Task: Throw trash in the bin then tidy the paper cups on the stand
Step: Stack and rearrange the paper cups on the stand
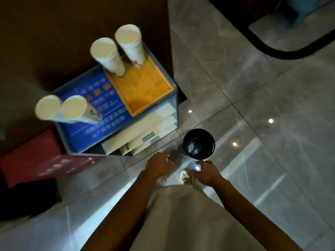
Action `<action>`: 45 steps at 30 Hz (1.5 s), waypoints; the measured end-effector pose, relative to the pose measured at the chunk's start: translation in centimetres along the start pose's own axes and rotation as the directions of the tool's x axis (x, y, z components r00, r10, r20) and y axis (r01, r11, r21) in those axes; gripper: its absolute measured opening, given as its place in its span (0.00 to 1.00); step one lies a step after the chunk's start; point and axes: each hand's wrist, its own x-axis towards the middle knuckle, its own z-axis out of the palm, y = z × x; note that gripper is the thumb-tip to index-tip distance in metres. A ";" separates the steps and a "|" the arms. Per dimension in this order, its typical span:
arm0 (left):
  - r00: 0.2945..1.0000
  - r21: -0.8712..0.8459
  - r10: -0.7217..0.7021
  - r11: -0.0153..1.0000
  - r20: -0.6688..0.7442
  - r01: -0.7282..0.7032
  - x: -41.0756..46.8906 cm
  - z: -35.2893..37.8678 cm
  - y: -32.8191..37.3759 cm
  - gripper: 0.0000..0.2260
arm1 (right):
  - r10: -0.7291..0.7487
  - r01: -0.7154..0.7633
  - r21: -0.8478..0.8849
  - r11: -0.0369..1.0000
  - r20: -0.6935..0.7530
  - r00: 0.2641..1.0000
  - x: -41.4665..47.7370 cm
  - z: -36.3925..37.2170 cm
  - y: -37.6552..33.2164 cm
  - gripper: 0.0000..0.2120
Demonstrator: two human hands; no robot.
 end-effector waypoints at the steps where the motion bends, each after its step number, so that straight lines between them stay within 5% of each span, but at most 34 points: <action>1: 0.999 -0.023 -0.034 0.999 -0.021 0.033 -1.1 0.2 -0.7 0.15 | -0.012 0.012 -0.013 1.000 0.011 1.000 -0.4 0.1 0.0 0.32; 7: 0.980 -0.265 -0.196 0.947 -0.032 0.180 -7.9 1.5 -4.2 0.17 | -0.116 0.123 -0.150 0.981 0.052 0.992 -2.4 1.2 0.3 0.28; 11: 0.980 -0.462 -0.183 0.877 -0.073 0.130 -11.8 3.5 -5.3 0.04 | -0.160 0.177 -0.225 0.958 0.088 0.983 -3.3 2.5 0.5 0.27; 20: 0.961 -0.566 -0.274 0.800 -0.049 0.199 -12.1 5.0 -8.8 0.07 | -0.063 0.130 -0.251 0.959 0.260 0.964 -2.6 2.0 -1.7 0.31; 25: 0.956 -0.552 -0.291 0.802 -0.025 0.230 -10.7 2.5 -10.4 0.10 | -0.036 0.120 -0.303 0.945 0.271 0.962 -1.8 2.1 -4.7 0.26; 29: 0.970 -0.535 -0.229 0.831 -0.077 0.154 -9.4 -1.1 -11.6 0.05 | -0.098 0.140 -0.233 0.962 0.182 0.978 -0.9 1.5 -7.5 0.08; 32: 0.983 -0.482 -0.123 0.875 -0.140 0.041 -7.8 -5.3 -11.9 0.09 | -0.117 0.143 -0.196 0.970 0.138 0.983 -0.3 1.1 -10.4 0.21; 36: 0.979 -0.439 0.003 0.893 -0.203 -0.094 -6.5 -11.9 -11.6 0.10 | -0.169 0.179 -0.100 0.979 0.101 0.980 -0.4 -0.2 -15.6 0.13; 45: 0.875 -0.120 0.252 0.938 -0.413 -0.327 -5.0 -24.8 -10.3 0.25 | -0.306 0.308 -0.024 0.951 -0.208 0.929 -2.2 -6.5 -26.2 0.23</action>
